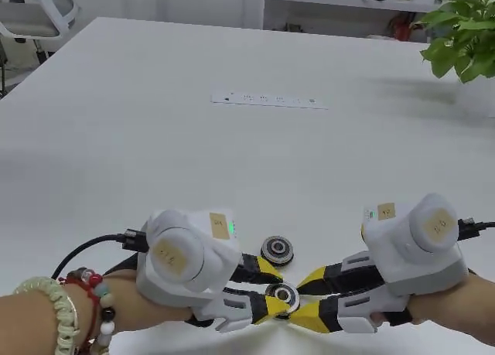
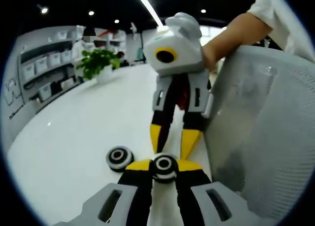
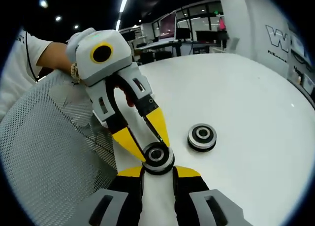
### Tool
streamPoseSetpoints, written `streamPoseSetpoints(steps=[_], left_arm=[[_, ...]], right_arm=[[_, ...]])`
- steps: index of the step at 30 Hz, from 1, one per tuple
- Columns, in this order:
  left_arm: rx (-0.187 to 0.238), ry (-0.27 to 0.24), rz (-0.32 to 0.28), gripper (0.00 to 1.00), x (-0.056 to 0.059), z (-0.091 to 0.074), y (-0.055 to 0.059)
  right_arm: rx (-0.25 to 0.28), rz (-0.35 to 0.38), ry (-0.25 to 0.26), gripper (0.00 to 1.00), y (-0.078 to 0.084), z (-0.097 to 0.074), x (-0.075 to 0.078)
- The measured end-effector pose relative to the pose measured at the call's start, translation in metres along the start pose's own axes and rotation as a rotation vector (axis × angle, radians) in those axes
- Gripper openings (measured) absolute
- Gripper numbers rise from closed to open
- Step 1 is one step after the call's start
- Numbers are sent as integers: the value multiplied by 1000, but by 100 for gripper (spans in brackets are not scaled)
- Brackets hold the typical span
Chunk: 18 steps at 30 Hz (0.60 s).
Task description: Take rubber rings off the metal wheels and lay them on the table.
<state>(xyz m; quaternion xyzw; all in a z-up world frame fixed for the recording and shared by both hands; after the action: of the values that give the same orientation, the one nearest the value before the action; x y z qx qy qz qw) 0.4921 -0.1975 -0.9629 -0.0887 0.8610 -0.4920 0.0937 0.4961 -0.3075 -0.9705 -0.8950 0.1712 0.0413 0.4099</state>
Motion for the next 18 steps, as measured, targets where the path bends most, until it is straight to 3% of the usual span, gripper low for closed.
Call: streamPoseSetpoints(steps=[2, 13, 15, 18], left_arm=[[-22, -7, 8, 16, 0, 0, 3], [-7, 4, 18, 14, -2, 1, 3], [-6, 4, 19, 14, -2, 1, 3], [-4, 3, 25, 14, -2, 2, 3]], right_arm=[[-2, 5, -1, 21, 1, 0, 0], [-21, -19, 1, 16, 1, 1, 0], [-46, -32, 9, 11, 2, 0, 1], [-44, -23, 8, 8, 3, 0, 1]])
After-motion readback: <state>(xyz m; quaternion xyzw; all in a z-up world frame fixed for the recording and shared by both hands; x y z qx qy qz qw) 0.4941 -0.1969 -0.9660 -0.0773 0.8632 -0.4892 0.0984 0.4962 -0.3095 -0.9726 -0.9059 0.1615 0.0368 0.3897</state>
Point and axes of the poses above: the centre of the closed fingertips' face, and the gripper's own axes: z roughly forward along the fingers, x roughly to its right, y roughly out of its underside, the point moved 7 cm from there along -z, roughly backward along the fingers, and after that the axes turned 2 degrees about -y, right-handed, at the moved point
